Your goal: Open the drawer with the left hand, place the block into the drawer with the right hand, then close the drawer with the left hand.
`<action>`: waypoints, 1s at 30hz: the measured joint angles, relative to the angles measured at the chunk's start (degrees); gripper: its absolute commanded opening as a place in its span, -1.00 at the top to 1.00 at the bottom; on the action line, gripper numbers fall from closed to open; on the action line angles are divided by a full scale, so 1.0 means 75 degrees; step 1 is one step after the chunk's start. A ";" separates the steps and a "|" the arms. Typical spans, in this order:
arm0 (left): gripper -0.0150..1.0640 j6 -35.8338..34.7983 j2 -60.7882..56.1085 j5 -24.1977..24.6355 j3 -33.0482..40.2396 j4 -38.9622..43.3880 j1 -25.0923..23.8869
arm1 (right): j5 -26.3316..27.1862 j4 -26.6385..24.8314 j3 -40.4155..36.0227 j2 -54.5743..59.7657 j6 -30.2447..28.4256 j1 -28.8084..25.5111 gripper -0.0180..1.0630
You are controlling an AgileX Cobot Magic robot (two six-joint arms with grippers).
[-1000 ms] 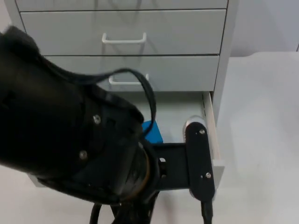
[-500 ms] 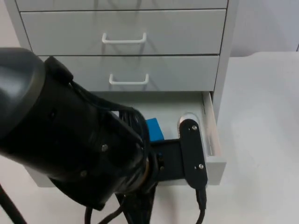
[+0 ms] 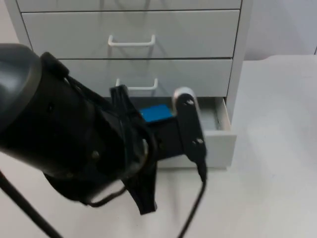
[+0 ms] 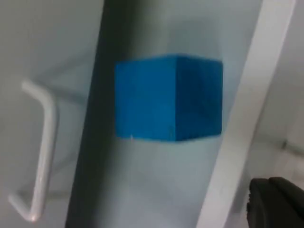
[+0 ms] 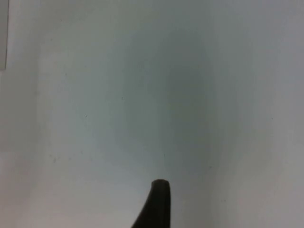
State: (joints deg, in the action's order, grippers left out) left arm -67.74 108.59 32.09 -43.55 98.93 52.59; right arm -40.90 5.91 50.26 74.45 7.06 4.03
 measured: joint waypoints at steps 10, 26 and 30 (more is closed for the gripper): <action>0.98 -0.0050 0.0030 -0.0507 -0.0311 0.0029 -0.1296 | 0.0029 0.0000 0.0000 0.0000 0.0000 0.0000 -0.42; 0.98 -0.0080 0.1023 -0.0375 -0.1380 0.0029 -0.2088 | 0.0058 0.0000 0.0000 0.0000 0.0000 0.0000 -0.42; 0.98 -0.0275 0.1246 -0.0203 -0.1524 -0.0124 -0.2074 | 0.0058 0.0000 0.0000 0.0000 0.0000 0.0000 -0.42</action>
State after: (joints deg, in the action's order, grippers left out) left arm -69.80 117.94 30.57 -54.98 98.00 37.04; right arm -40.46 5.91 50.26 74.45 7.06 4.03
